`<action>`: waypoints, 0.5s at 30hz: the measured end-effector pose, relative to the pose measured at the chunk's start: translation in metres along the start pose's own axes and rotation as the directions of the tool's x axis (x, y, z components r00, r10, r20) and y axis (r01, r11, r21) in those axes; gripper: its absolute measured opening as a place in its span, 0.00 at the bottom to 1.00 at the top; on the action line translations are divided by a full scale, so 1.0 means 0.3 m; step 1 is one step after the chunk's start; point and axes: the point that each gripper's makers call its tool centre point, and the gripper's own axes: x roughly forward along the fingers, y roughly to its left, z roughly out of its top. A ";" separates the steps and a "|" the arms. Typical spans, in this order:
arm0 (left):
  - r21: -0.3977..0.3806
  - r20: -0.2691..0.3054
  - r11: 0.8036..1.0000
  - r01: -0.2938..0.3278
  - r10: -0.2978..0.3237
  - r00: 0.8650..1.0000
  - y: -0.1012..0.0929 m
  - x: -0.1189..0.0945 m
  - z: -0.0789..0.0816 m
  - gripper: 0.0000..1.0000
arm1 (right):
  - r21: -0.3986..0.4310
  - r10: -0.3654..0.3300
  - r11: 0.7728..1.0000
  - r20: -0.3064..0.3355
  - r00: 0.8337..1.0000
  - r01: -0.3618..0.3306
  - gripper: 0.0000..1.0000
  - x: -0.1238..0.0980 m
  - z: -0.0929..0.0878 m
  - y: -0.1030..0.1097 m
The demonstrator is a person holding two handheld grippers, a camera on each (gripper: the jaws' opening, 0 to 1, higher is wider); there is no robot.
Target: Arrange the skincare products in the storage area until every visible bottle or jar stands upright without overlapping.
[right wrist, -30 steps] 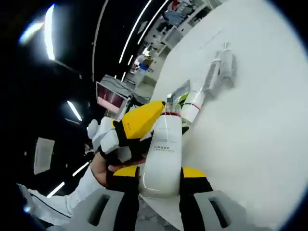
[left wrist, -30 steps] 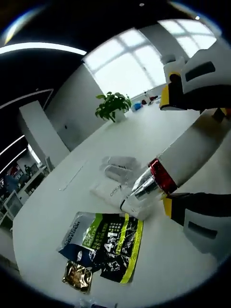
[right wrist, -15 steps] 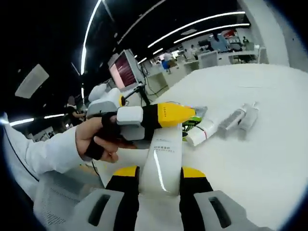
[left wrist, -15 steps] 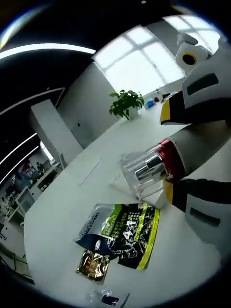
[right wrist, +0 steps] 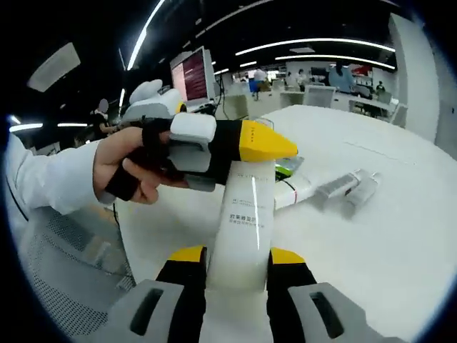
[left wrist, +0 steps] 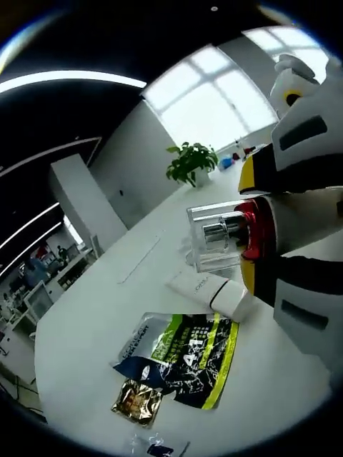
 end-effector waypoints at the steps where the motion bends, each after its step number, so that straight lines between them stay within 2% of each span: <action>1: 0.020 -0.001 1.000 0.003 -0.003 1.000 -0.008 -0.001 -0.002 0.27 | 0.004 -0.002 1.000 -0.005 1.000 0.002 0.23 0.001 -0.004 -0.005; 4: 0.079 -0.009 0.997 0.018 -0.018 1.000 -0.021 0.007 0.000 0.26 | 0.008 -0.011 1.000 -0.022 1.000 0.012 0.23 0.009 -0.016 -0.022; 7: 0.181 -0.033 0.983 0.037 -0.032 0.999 -0.035 0.009 -0.014 0.26 | 0.003 -0.032 0.999 -0.061 0.998 0.033 0.22 0.017 -0.041 -0.037; 10: 0.237 -0.056 0.970 0.048 -0.036 0.998 -0.039 0.013 -0.020 0.26 | 0.002 -0.043 0.999 -0.084 0.996 0.043 0.22 0.020 -0.058 -0.052; 15: 0.370 -0.076 0.924 0.093 -0.069 0.995 -0.095 0.022 -0.033 0.25 | 0.001 -0.053 0.999 -0.087 0.995 0.054 0.21 0.014 -0.059 -0.063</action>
